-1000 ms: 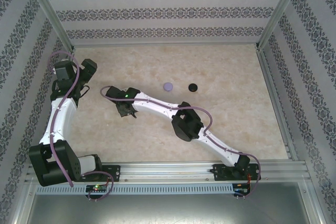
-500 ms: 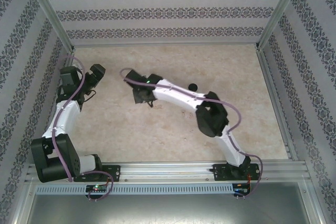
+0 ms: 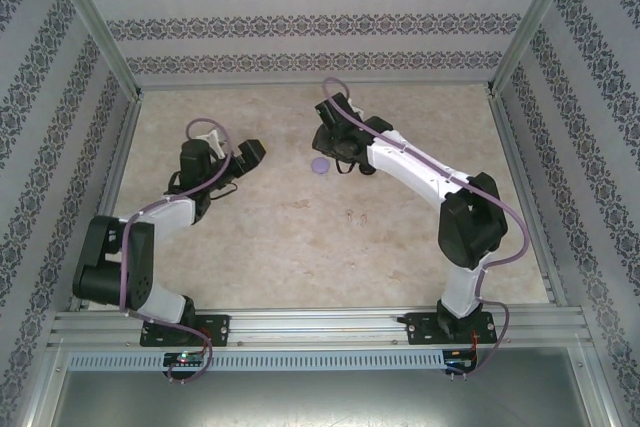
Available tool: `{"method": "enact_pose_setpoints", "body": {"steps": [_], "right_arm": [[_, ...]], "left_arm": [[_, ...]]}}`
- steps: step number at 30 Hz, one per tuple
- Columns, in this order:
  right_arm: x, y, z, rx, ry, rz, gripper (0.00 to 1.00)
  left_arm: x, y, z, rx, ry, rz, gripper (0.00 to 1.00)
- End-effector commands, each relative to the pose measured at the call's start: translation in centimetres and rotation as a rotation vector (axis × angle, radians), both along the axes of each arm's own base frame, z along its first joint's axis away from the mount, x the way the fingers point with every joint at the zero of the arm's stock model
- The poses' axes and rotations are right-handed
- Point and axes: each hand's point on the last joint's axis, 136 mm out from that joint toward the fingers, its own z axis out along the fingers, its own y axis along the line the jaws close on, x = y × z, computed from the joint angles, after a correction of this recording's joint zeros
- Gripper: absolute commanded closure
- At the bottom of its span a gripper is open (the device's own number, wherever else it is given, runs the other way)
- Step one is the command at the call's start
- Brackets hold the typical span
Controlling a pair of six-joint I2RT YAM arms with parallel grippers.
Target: Insert the wireless bluetooth earbuds into the charging case
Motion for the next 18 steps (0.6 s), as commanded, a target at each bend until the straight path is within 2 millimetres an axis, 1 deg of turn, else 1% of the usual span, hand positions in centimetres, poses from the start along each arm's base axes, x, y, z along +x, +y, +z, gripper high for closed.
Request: {"method": "enact_pose_setpoints", "body": {"steps": [1, 5, 9, 12, 14, 16, 18], "right_arm": [[0.2, -0.8, 1.2, 0.157, -0.014, -0.158, 0.64], [0.1, -2.1, 0.1, 0.264, 0.013, -0.306, 0.64], [0.0, -2.4, -0.8, 0.342, 0.039, -0.409, 0.65], [-0.1, -2.7, -1.3, 0.382, 0.042, -0.469, 0.65], [-0.1, -2.8, -1.4, 0.391, 0.046, -0.483, 0.65], [-0.1, -2.8, -1.6, 0.393, 0.049, -0.490, 0.65], [-0.1, -2.6, -1.7, 0.408, 0.055, -0.496, 0.65]], "left_arm": [[0.3, -3.2, 3.4, -0.055, -0.236, -0.085, 0.00], [-0.3, -6.6, 3.3, -0.118, -0.301, -0.178, 0.02], [-0.5, -9.8, 2.7, -0.167, -0.308, -0.264, 0.08], [-0.7, -11.9, 2.0, -0.199, -0.307, -0.306, 0.14], [-0.7, -12.9, 1.6, -0.216, -0.307, -0.323, 0.22], [-0.8, -13.8, 1.4, -0.230, -0.307, -0.335, 0.28], [-0.8, -14.7, 1.0, -0.237, -0.302, -0.352, 0.32]]}}
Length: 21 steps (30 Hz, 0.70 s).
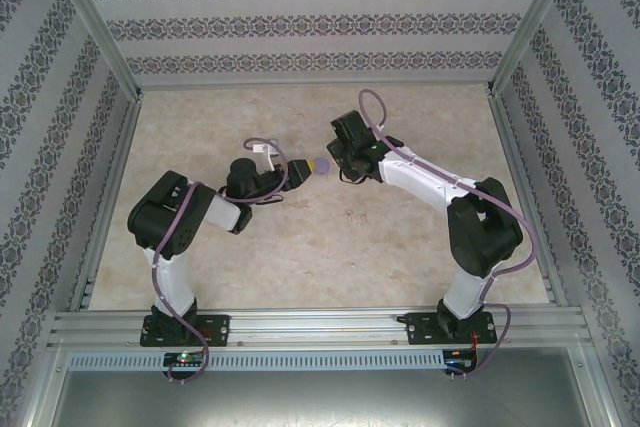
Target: Insert the wireless bluetooth earbuds into the charging case
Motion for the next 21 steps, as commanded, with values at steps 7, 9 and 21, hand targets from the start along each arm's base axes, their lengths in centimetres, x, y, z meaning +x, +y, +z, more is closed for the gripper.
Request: {"method": "enact_pose_setpoints", "body": {"steps": [7, 9, 21], "right_arm": [[0.6, 0.6, 1.3, 0.100, -0.034, -0.047, 0.65], [0.4, 0.8, 1.2, 0.106, -0.031, -0.041, 0.65], [0.1, 1.7, 1.1, 0.129, -0.026, -0.017, 0.65]], "left_arm": [[0.1, -3.7, 2.3, -0.087, -0.101, -0.059, 0.37], [0.3, -4.0, 2.3, -0.097, -0.100, -0.060, 0.39], [1.5, -5.5, 2.9, -0.124, -0.116, -0.067, 0.45]]}}
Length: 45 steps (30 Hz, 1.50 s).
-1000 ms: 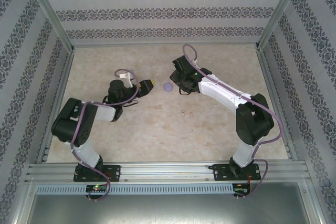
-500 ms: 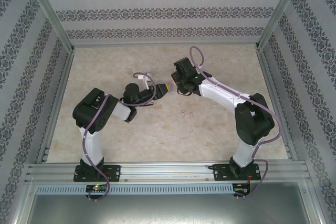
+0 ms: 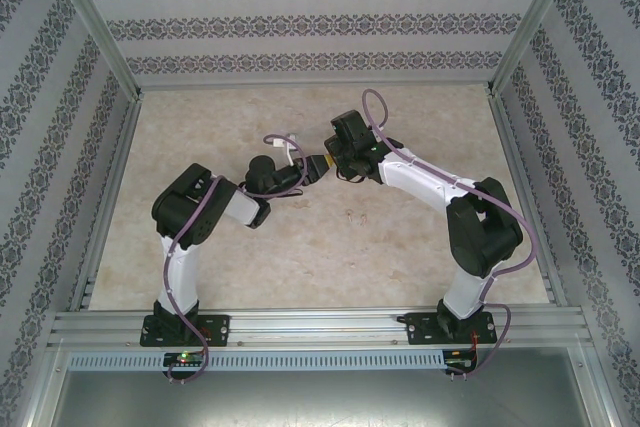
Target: Insert the wireless bluetooth earbuds into the charging case
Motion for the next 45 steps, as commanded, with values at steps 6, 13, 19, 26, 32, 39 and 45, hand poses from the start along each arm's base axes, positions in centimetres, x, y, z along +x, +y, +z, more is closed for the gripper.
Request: {"method": "enact_pose_setpoints", "body": {"steps": [6, 13, 19, 26, 32, 39, 45], "right_arm": [[-0.5, 0.6, 0.9, 0.037, -0.019, 0.010, 0.66], [-0.7, 0.5, 0.9, 0.038, -0.017, 0.012, 0.66], [-0.7, 0.6, 0.9, 0.040, -0.018, 0.014, 0.66], [-0.6, 0.8, 1.2, 0.053, -0.027, 0.016, 0.65], [0.3, 0.7, 2.6, 0.080, -0.074, 0.013, 0.38], [1.0, -3.6, 7.6, 0.022, -0.225, 0.059, 0.24], [-1.8, -8.2, 8.9, -0.126, -0.340, 0.246, 0.24]], "left_arm": [[0.2, -1.3, 1.7, -0.049, -0.060, -0.011, 0.51], [0.3, -1.4, 1.6, -0.053, -0.059, -0.011, 0.65], [0.6, -1.5, 1.7, -0.056, -0.060, -0.009, 0.75], [0.6, -1.7, 1.4, -0.064, -0.052, -0.012, 0.91], [0.6, -1.7, 1.3, -0.071, -0.042, -0.011, 1.00], [0.0, -1.0, 2.1, -0.060, -0.046, -0.023, 1.00], [-0.7, 0.6, 4.3, -0.013, -0.075, -0.077, 1.00]]}}
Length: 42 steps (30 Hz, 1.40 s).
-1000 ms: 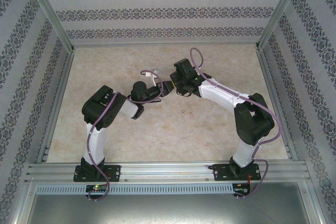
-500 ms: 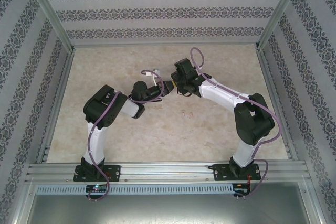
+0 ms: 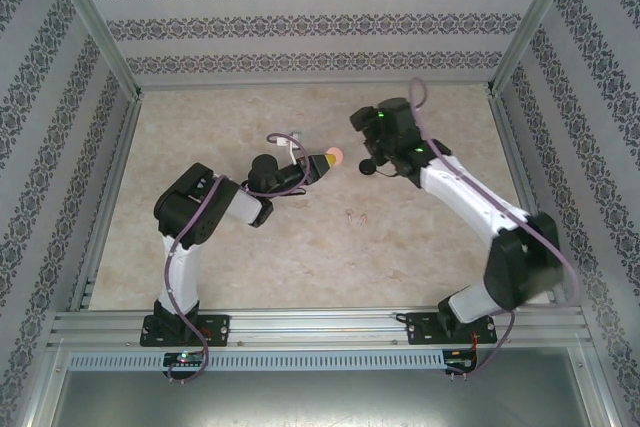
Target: Insert the wireless bluetooth earbuds into the charging case
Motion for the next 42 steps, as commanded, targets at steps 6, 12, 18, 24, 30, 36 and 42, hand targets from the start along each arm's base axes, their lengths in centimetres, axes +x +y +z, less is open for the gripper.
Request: {"method": "enact_pose_setpoints", "body": {"steps": [6, 12, 18, 24, 30, 36, 42], "right_arm": [[-4.4, -0.4, 0.3, -0.244, -0.239, 0.415, 0.24], [-6.1, 3.0, 0.9, -0.217, -0.401, 0.666, 0.25], [-6.6, 5.3, 0.9, -0.171, -0.446, 0.792, 0.26], [-6.0, 6.3, 0.1, -0.160, -0.435, 0.819, 0.28], [-4.7, 6.8, -1.1, -0.153, -0.408, 0.814, 0.29], [-3.4, 5.3, -3.1, -0.168, -0.358, 0.753, 0.36], [-2.8, 2.7, -5.6, -0.139, -0.298, 0.677, 0.40]], "left_arm": [[-1.6, 1.2, 6.3, 0.049, -0.132, -0.146, 1.00], [-3.2, 0.7, 8.0, 0.099, -0.157, -0.250, 1.00], [-4.2, 0.4, 8.7, 0.116, -0.165, -0.316, 1.00], [-4.3, 0.3, 9.3, 0.121, -0.170, -0.329, 1.00], [-4.4, 0.2, 9.5, 0.122, -0.174, -0.343, 1.00], [-5.2, 0.3, 10.2, 0.126, -0.191, -0.361, 1.00], [-5.9, 0.6, 11.3, 0.125, -0.223, -0.361, 1.00]]}}
